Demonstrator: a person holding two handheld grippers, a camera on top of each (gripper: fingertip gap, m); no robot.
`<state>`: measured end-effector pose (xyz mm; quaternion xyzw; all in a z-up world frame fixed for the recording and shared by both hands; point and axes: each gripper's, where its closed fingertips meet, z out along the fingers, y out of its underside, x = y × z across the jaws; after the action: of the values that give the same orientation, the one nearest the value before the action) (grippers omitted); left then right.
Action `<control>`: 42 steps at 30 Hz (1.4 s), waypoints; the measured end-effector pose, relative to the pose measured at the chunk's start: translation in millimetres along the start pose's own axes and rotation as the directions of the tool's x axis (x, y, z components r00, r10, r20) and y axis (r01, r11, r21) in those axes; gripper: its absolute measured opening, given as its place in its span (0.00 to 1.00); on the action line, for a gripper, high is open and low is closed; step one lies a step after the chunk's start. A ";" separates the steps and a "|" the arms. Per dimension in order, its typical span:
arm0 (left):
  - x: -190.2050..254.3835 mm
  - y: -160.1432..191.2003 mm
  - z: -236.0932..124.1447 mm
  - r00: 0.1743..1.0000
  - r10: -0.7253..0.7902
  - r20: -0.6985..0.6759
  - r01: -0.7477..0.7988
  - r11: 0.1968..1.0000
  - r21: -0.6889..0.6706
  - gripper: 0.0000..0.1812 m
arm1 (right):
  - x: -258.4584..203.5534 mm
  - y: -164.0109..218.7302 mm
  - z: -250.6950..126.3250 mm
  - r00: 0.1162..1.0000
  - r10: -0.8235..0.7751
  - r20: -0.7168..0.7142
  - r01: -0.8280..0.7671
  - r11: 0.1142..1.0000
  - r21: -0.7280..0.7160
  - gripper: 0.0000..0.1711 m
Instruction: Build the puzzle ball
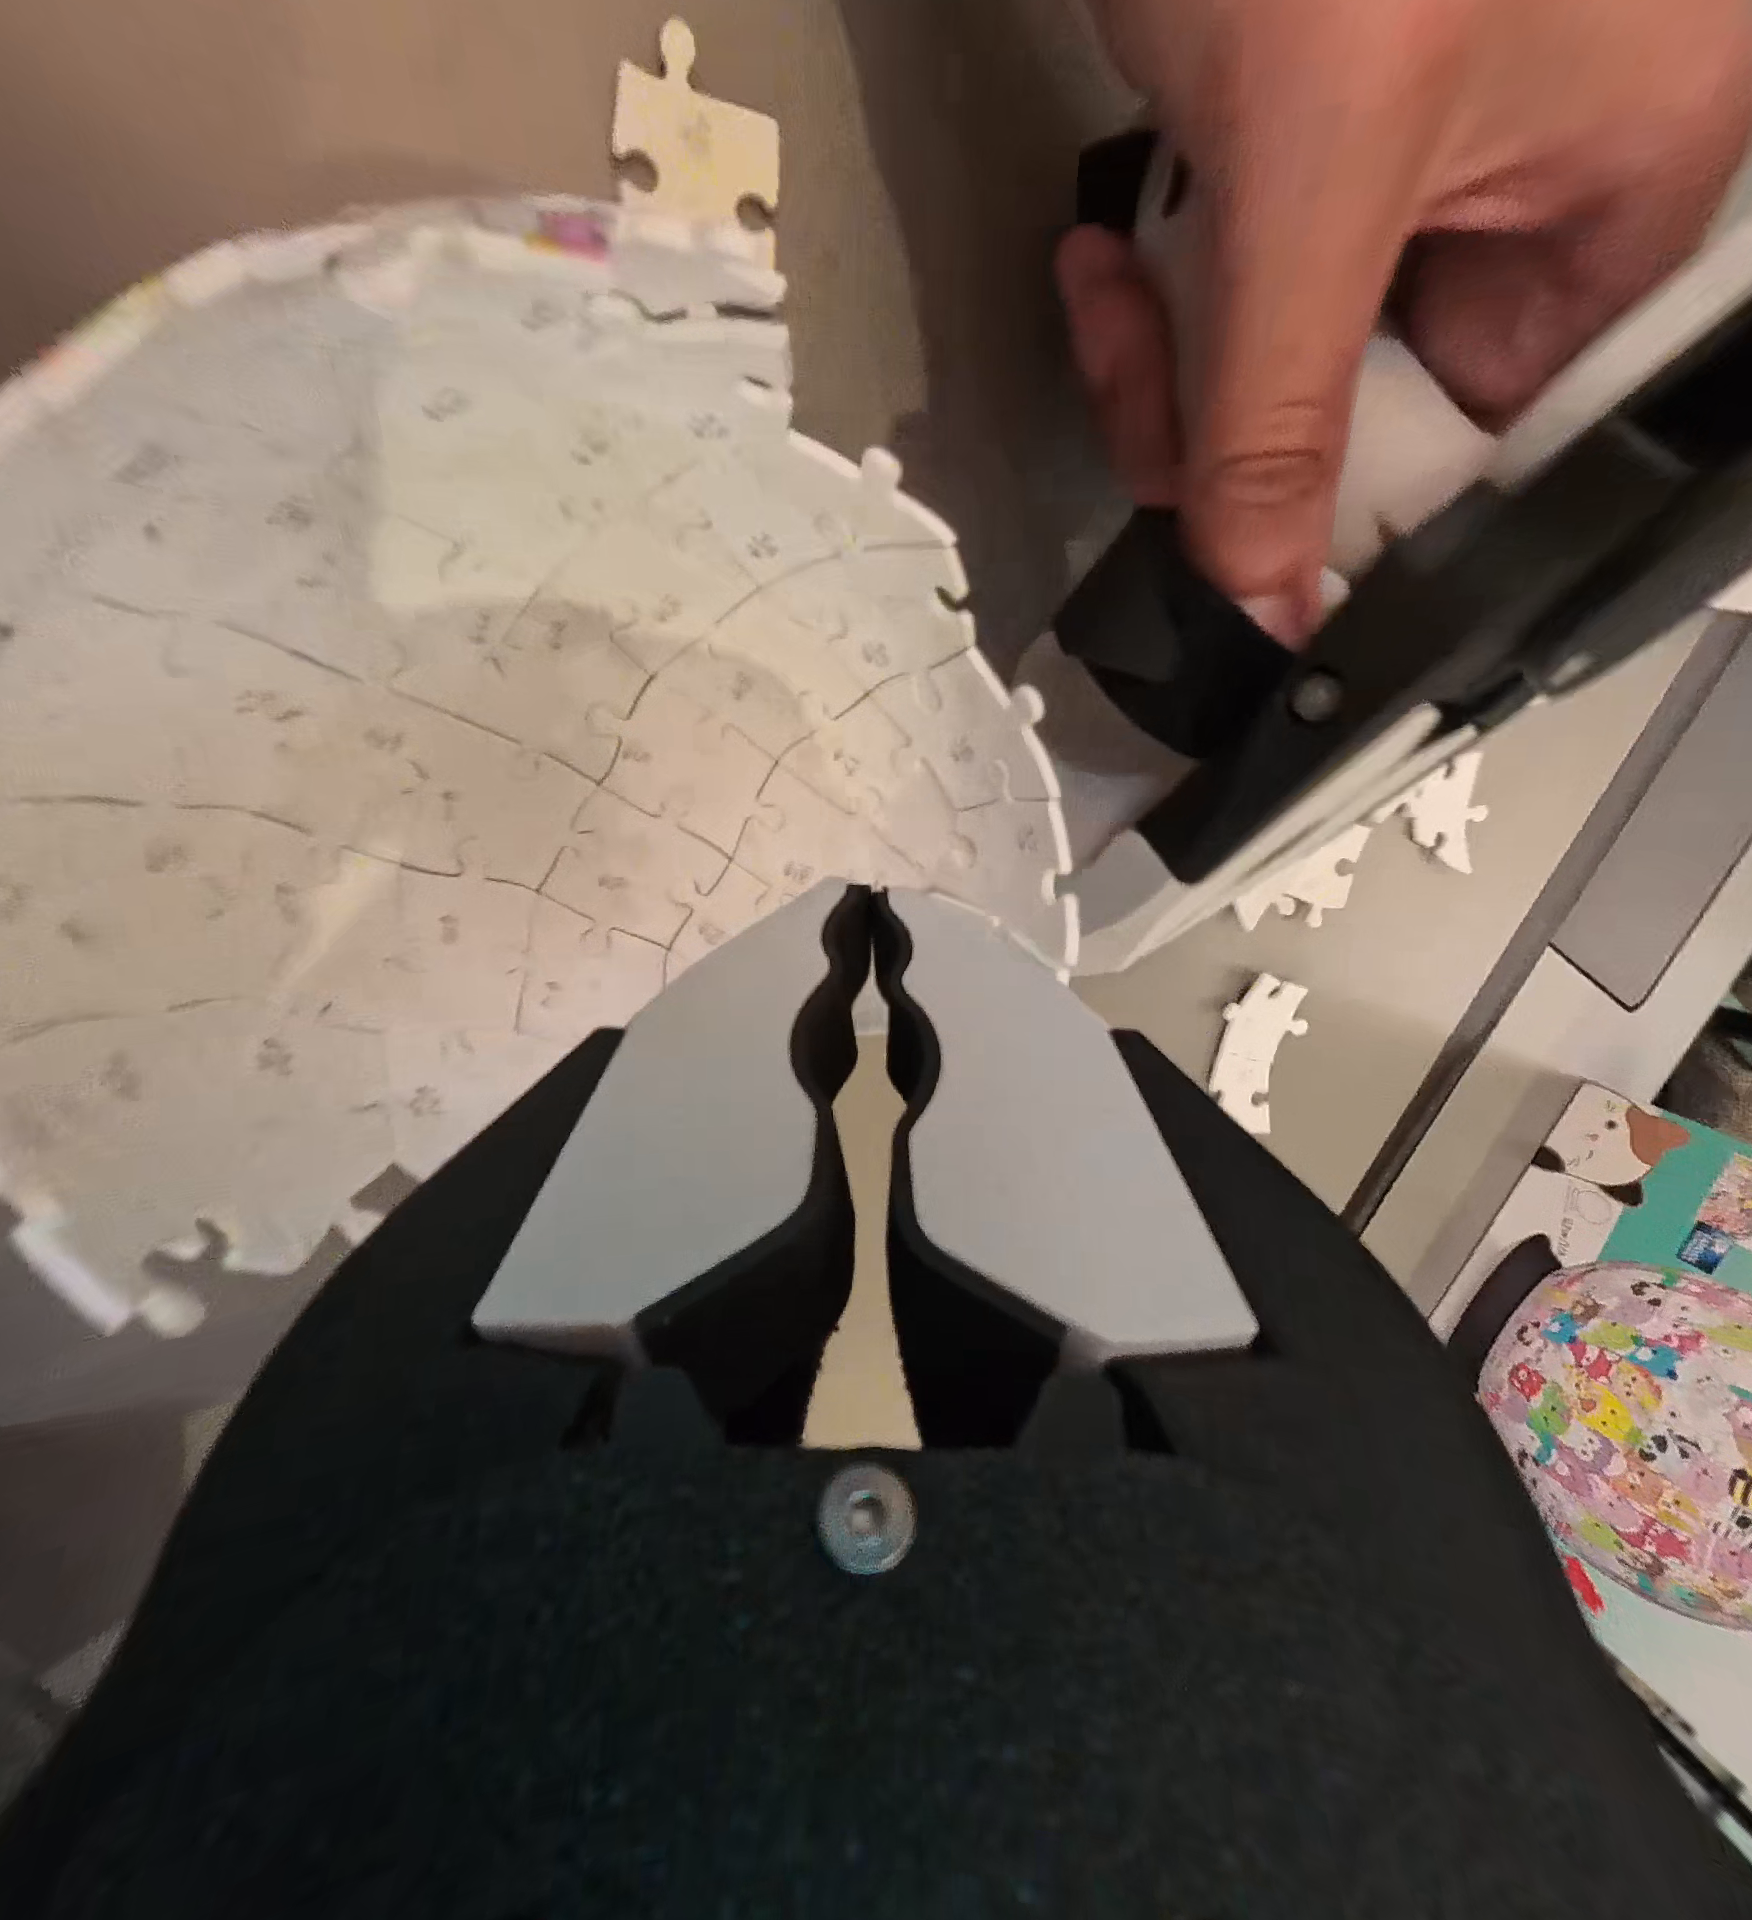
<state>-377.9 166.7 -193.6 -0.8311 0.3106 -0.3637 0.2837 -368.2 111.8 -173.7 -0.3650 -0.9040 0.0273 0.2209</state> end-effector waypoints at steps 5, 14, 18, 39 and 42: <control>7.0 10.0 6.4 0.985 -0.065 -0.162 0.038 0.985 -0.165 0.00 | -4.6 0.4 5.1 1.000 -0.001 0.021 0.001 1.000 -0.005 0.00; 16.6 21.0 22.6 0.982 -0.003 -0.187 -0.055 0.951 -0.303 0.00 | -8.2 9.7 6.9 1.000 0.018 -0.009 -0.018 1.000 -0.024 0.00; 19.5 23.8 23.6 0.981 -0.009 -0.192 -0.055 0.945 -0.322 0.00 | -6.7 10.6 10.7 1.000 0.021 -0.007 -0.021 0.999 -0.041 0.00; 20.2 30.6 17.8 0.986 -0.034 -0.166 -0.030 0.930 -0.368 0.00 | -8.2 6.5 18.2 0.992 0.068 0.105 -0.060 0.995 -0.081 0.00; 20.1 30.6 17.7 0.985 -0.047 -0.166 -0.018 0.930 -0.368 0.00 | -6.7 3.1 19.4 0.994 0.056 0.094 -0.049 0.996 -0.071 0.00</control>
<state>-362.7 136.8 -216.4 -0.8372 0.3903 -0.3717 0.0922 -370.1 111.7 -194.3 -0.3943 -0.9041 0.0192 0.1639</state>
